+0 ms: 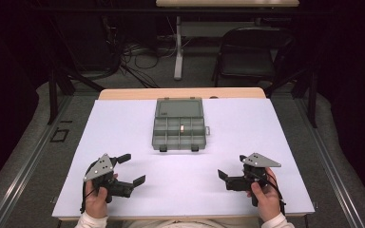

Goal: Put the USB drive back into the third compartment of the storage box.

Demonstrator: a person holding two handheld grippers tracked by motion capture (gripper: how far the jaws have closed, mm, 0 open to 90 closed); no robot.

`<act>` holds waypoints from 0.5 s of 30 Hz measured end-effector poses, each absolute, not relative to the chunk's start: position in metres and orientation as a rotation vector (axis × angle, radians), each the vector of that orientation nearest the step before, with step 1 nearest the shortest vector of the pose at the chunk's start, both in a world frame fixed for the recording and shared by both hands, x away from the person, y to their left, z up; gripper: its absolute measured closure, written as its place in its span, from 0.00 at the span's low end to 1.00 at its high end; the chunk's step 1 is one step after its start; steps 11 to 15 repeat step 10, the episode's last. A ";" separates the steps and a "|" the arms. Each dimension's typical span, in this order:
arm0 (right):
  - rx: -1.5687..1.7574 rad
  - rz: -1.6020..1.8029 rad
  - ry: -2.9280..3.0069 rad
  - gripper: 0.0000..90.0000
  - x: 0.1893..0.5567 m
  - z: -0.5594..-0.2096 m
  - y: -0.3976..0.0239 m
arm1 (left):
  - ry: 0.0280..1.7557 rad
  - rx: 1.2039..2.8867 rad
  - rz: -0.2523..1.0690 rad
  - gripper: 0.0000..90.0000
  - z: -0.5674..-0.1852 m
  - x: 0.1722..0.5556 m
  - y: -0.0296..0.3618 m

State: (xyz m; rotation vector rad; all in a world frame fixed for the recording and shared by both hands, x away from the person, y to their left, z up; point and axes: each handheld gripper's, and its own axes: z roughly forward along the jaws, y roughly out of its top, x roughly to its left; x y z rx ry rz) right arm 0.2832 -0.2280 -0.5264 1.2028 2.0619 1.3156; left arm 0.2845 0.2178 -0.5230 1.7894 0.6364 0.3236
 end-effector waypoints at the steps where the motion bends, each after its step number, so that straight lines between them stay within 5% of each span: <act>1: 1.196 1.308 2.050 0.00 0.285 -0.529 -0.229 | 0.640 1.788 0.324 0.04 -0.523 0.285 0.218; 15: 1.254 1.291 2.049 0.00 0.293 -0.539 -0.234 | 0.653 1.795 0.322 0.04 -0.524 0.288 0.219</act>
